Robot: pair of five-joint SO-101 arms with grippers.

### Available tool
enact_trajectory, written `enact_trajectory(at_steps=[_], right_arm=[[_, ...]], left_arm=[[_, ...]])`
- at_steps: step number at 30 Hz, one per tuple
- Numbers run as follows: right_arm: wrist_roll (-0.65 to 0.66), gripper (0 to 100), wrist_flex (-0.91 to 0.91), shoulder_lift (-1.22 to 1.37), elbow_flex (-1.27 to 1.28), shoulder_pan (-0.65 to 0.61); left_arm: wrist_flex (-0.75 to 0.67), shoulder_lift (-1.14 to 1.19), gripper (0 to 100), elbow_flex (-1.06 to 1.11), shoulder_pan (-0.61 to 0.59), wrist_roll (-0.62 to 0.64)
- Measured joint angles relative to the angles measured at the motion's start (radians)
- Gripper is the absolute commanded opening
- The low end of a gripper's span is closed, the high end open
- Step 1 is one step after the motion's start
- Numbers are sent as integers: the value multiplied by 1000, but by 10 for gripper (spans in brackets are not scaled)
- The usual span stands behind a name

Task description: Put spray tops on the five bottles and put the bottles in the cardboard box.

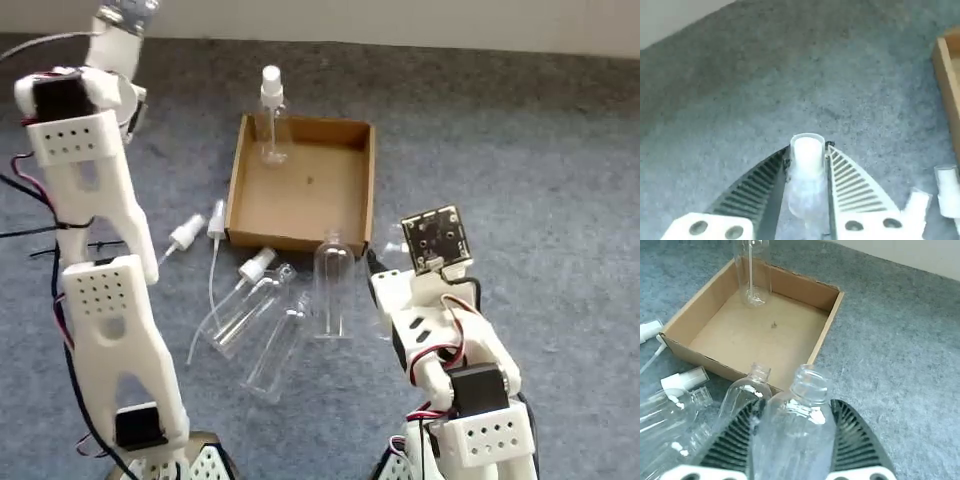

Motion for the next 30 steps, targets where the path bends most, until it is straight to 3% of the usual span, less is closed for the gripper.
enact_trajectory(at_steps=[4,9,17,23,30], right_arm=[[0,5,-189,0,0,-6],[0,5,-308,2,0,-80],[0,5,-462,146,8,-252],[0,5,-637,106,155,-315],[0,5,-672,-61,264,-321]], left_arm=[[5,-129,45,55,-23,146],[5,-466,45,405,-9,222],[-29,-1160,45,1059,252,258],[-288,-1494,45,1269,399,376],[-687,-1537,45,1428,618,505]])
